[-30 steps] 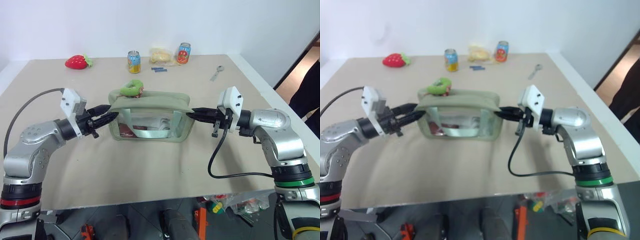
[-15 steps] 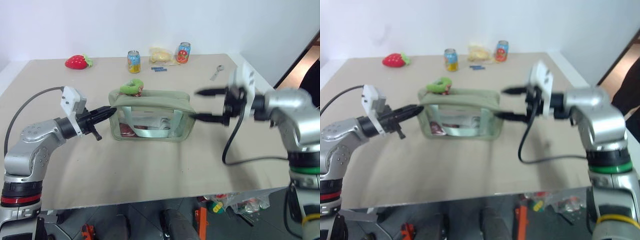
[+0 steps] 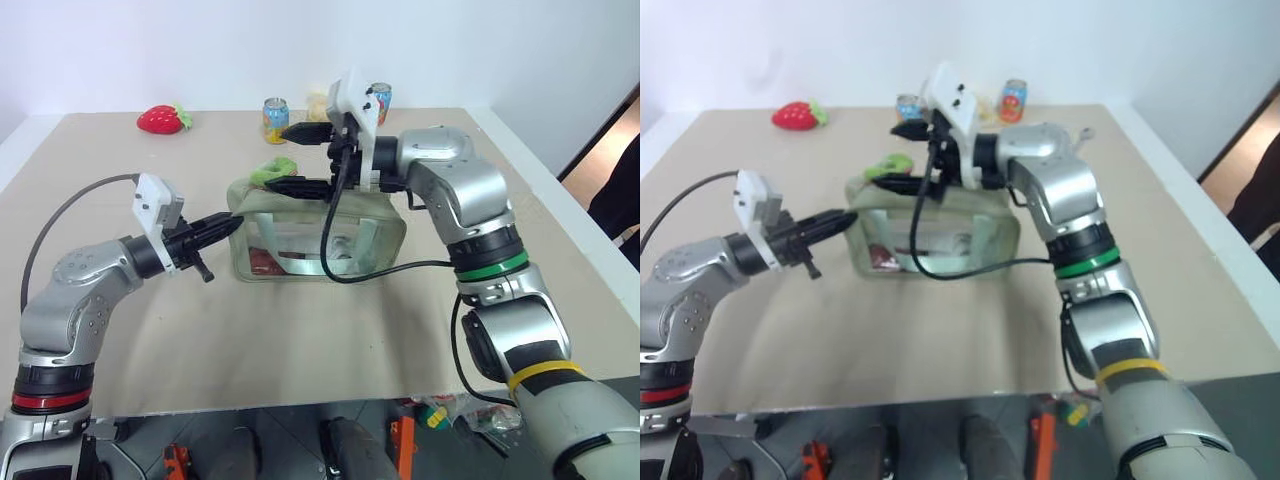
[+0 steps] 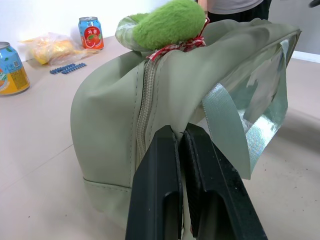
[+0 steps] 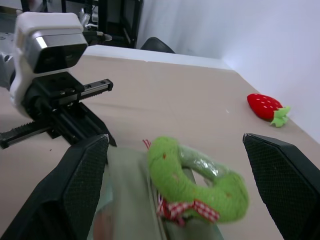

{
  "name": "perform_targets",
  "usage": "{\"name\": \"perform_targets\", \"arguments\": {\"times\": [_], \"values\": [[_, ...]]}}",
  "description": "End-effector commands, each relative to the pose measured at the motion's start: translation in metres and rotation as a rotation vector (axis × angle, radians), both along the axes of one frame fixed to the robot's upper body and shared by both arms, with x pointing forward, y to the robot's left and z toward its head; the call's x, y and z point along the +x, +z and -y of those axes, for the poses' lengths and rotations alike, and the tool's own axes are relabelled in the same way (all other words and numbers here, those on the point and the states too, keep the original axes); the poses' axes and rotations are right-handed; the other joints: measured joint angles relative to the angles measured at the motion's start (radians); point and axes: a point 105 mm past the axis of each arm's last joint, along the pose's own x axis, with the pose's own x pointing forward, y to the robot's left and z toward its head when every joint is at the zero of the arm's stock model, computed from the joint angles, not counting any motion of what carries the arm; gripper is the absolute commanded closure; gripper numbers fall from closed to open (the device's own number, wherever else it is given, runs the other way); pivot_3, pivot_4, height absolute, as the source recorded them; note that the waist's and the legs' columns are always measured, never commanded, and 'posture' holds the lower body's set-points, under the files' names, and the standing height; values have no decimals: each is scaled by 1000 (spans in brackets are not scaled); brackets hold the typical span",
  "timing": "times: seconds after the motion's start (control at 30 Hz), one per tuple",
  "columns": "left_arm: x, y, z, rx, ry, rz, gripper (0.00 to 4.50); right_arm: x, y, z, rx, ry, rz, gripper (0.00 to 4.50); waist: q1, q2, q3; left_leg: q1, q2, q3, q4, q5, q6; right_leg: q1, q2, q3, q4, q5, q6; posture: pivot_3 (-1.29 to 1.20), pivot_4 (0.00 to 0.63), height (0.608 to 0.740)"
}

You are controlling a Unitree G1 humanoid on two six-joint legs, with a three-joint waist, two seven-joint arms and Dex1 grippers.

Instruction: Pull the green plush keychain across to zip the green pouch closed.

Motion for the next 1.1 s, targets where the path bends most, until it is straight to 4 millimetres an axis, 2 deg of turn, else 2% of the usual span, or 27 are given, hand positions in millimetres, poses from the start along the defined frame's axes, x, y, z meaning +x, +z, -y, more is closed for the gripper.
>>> {"name": "perform_targets", "arguments": {"times": [0.03, 0.1, 0.13, 0.33, 0.37, 0.4, 0.5, 0.53, 0.77, 0.93, 1.1], "values": [[-4, 4, 5, 11, -13, 20, 4500, 1, 12, -5, 15, 12, 22, 29, 2, 0, 0, 0, 0, 0, 0, 0, 0, 0, 0, 0, 0, 0, 0, 0, 150, 740], [-5, 2, 6, 20, -11, 18, 4500, 2, 9, -7, 6, 15, 11, 29, 2, 0, 0, 0, 0, -1, 0, 0, 0, 0, 0, -1, 0, 0, 0, 0, 150, 740], [-5, 2, 6, 18, -10, 18, 4500, 3, 5, -9, -2, 16, 5, 593, 3, 0, 0, 0, 0, -1, 0, 0, 0, 0, 0, -1, 0, 0, 0, 0, 150, 740], [-5, 3, 5, 13, 1, 18, 4500, 6, -21, -11, -73, 18, -11, 2613, 7, 0, 0, 1, 0, -2, 0, 0, 0, 0, 1, -2, 1, 0, 0, 0, 150, 740], [-5, 3, 5, 13, 2, 18, 4500, 7, -24, -10, -88, 17, 0, 2749, 7, 0, 0, 1, 0, -2, 0, 0, 0, 0, 1, -2, 1, 0, 0, 0, 150, 740], [-5, 3, 5, 13, 3, 19, 4500, 7, -26, -10, -98, 16, 7, 3305, 7, 0, 0, 0, 0, -2, 0, 0, 0, 0, 1, -2, 1, 0, 0, 0, 150, 740], [-4, 4, 5, 11, 9, 20, 4500, 6, -31, -8, -118, 21, 31, 4271, 7, 0, 0, 0, 0, -2, 0, 0, 0, 0, 1, -2, 1, 0, 0, 0, 150, 740], [-4, 4, 5, 11, 10, 21, 4500, 6, -32, -8, -124, 23, 40, 4452, 8, 0, 0, 0, 0, -2, 0, 0, 0, 0, 1, -2, 1, 0, 0, 0, 150, 740], [-1, 5, 6, 10, 19, 20, 4500, -3, -26, -10, -82, 64, 96, 4452, 10, 0, 0, 1, 0, -3, 0, 0, 0, 1, 1, -2, 1, 0, -1, 0, 150, 740], [7, 12, 4, -18, 73, 49, 4500, -13, 27, 0, 71, 47, 238, 4452, 16, 0, 0, 0, 0, -3, 0, 0, 0, 0, 1, -3, 1, 0, -1, 0, 150, 740], [7, 17, 9, -44, 65, 62, 4500, -13, 52, 19, 121, -18, 315, 4452, 16, 0, 0, 0, 0, -3, 0, 0, 0, 0, 1, -3, 1, 0, -1, 0, 150, 740]]}}
